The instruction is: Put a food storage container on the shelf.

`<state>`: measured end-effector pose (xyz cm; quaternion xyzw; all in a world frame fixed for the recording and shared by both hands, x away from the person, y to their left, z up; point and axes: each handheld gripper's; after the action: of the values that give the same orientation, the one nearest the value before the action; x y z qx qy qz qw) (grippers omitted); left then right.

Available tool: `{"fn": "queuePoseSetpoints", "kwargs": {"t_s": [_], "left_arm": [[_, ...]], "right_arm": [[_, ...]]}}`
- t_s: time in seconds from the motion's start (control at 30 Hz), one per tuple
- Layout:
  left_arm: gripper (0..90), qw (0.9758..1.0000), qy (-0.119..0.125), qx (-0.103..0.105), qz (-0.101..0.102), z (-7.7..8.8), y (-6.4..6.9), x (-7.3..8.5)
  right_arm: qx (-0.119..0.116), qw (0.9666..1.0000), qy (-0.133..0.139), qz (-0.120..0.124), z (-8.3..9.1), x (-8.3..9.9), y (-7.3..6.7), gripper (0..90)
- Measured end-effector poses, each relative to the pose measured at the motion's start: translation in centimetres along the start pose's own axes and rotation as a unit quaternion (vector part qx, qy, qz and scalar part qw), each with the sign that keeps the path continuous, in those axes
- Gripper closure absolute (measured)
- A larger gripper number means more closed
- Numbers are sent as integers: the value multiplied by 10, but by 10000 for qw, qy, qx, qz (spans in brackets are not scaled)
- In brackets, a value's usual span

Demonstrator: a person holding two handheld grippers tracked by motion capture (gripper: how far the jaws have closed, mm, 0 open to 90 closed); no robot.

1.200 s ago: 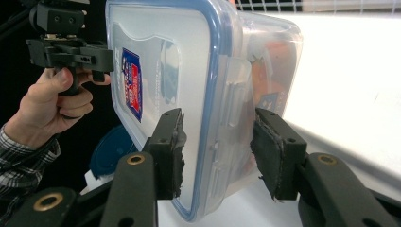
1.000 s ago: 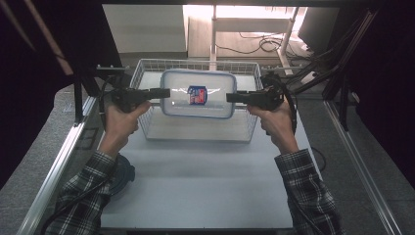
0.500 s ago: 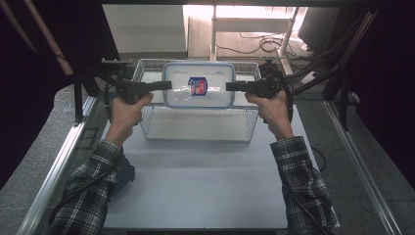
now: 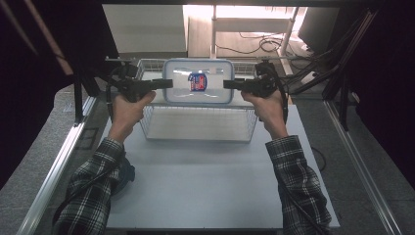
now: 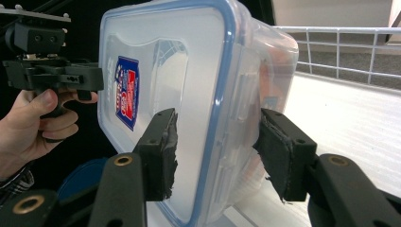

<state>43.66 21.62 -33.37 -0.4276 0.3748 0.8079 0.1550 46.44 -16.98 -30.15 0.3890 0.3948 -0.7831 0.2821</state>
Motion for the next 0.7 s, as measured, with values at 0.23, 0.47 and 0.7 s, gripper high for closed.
{"fn": "queuePoseSetpoints", "kwargs": {"t_s": [0.23,0.47,0.7], "left_arm": [[473,9999,-73,-104,7,-8,-4,6],[437,9997,-92,-226,-99,-6,-1,6],[398,9991,129,-412,-36,-4,1,2]], "right_arm": [[99,9999,103,-91,-5,3,5,388],[348,9993,133,0,-5,0,1,403],[908,9954,147,276,-7,2,-6,460]]}}
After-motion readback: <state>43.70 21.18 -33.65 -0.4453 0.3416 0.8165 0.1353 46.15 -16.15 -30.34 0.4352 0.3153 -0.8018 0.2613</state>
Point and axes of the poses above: each handheld gripper's, and its own axes: z roughly backward along the jaws, x roughly out of its underside, y roughly to its right, and after that the axes turned 5 degrees about -x, right-handed
